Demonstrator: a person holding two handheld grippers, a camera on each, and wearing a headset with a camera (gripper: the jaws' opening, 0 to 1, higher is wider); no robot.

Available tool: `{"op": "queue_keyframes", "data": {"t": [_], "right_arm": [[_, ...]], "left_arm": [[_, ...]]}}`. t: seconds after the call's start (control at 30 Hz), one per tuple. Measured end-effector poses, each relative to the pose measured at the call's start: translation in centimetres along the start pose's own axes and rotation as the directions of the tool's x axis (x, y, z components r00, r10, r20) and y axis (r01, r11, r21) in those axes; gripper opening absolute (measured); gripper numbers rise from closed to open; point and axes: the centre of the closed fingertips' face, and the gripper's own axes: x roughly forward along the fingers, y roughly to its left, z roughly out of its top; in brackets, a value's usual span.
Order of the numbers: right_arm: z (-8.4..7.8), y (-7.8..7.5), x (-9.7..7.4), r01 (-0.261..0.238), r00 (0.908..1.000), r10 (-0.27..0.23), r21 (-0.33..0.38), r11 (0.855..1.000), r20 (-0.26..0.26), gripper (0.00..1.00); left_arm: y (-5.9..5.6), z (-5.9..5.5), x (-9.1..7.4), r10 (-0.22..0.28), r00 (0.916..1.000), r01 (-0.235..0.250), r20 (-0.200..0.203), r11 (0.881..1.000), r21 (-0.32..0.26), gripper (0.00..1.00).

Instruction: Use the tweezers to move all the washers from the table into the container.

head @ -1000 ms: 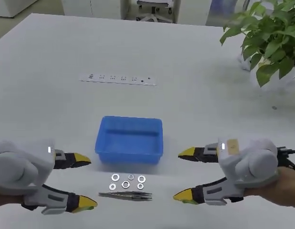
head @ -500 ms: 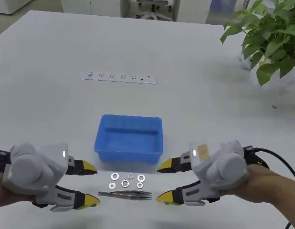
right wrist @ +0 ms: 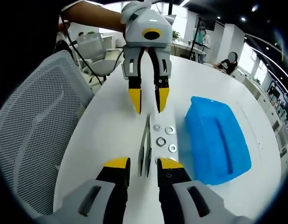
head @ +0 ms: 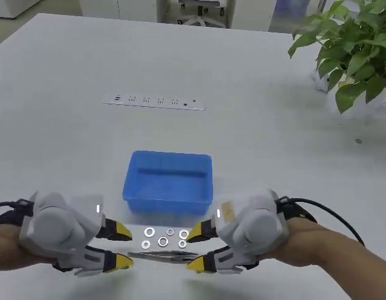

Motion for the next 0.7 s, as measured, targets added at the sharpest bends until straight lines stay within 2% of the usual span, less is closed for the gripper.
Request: {"op": "queue_keyframes", "data": {"t": [0.27,0.53,0.67,0.7], "right_arm": [[-0.2,-0.6,1.2,0.012,0.9998,-0.011,0.019,1.000,-0.017,0.18],[-0.4,-0.5,1.9,0.002,0.9995,-0.002,0.025,1.000,-0.032,0.15],[-0.6,-0.3,2.3,-0.004,0.9988,0.004,0.016,1.000,-0.048,0.13],[-0.4,-0.3,2.2,-0.004,0.9993,0.004,0.020,1.000,-0.038,0.12]], "left_arm": [[0.0,-0.6,0.7,-0.019,0.9987,0.021,-0.048,0.999,0.042,0.20],[-0.3,-0.7,1.3,-0.036,0.9971,0.040,-0.067,0.998,0.054,0.15],[-0.5,-0.6,1.5,-0.053,0.9969,0.056,-0.059,0.997,0.054,0.13],[-0.4,-0.6,1.5,-0.051,0.9970,0.055,-0.059,0.997,0.056,0.12]]}}
